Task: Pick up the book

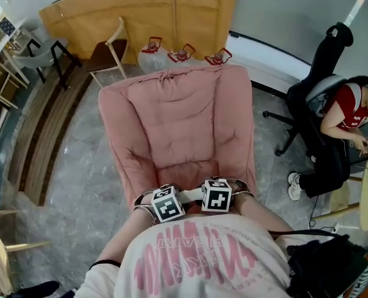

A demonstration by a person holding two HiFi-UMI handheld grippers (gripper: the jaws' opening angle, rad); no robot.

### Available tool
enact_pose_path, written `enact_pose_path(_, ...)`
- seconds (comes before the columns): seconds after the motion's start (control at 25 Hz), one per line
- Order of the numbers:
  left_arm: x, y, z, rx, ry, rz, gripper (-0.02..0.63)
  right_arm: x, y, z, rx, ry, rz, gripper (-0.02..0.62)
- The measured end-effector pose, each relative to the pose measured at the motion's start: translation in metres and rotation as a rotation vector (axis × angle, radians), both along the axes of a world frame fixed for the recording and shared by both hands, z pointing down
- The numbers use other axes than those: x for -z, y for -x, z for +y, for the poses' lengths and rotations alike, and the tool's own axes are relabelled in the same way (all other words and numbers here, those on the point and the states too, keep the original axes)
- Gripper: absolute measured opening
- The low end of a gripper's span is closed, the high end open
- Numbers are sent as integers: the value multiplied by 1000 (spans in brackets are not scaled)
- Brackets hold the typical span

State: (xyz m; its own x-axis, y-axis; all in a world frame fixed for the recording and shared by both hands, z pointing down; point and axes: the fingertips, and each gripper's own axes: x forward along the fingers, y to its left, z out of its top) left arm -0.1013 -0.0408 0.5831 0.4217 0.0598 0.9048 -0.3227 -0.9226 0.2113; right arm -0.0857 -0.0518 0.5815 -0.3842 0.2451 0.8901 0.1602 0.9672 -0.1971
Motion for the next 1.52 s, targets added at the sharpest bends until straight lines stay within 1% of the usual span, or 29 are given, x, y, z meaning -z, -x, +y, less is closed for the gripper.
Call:
enact_pose_path(0.08, 9, 1, -13, -20, 7, 5, 179, 9, 2, -12, -13, 9, -5, 197)
enact_pose_path(0.16, 22, 5, -32, -38, -29, -9, 179, 23, 7, -30, -36, -19, -20, 197)
enact_pose_path(0.28, 46, 11, -68, -53, -139, -45, 179, 48, 10, -64, -55, -122, -34, 198)
enact_pose_path(0.4, 83, 16, -101, -69, -243, -67, 179, 84, 14, -96, -53, -209, -52, 196)
enact_pose_path(0.56, 139, 21, -130, -80, -358, -94, 179, 140, 20, -124, -45, -318, -75, 196)
enact_pose_path(0.64, 163, 24, -139, -87, -400, -105, 179, 164, 24, -133, -40, -371, -80, 196)
enact_pose_path(0.72, 181, 30, -140, -101, -419, -121, 179, 182, 29, -134, -33, -398, -91, 195)
enact_pose_path(0.84, 204, 38, -136, -128, -433, -145, 180, 204, 37, -129, -20, -415, -120, 195)
enact_pose_path(1.04, 225, 43, -128, -163, -435, -167, 180, 224, 43, -119, 44, -467, -143, 190)
enact_pose_path(1.24, 237, 48, -125, -172, -441, -177, 184, 235, 48, -115, 34, -448, -164, 189)
enact_pose_path(1.52, 239, 44, -124, -193, -451, -192, 186, 235, 45, -113, 17, -443, -179, 189)
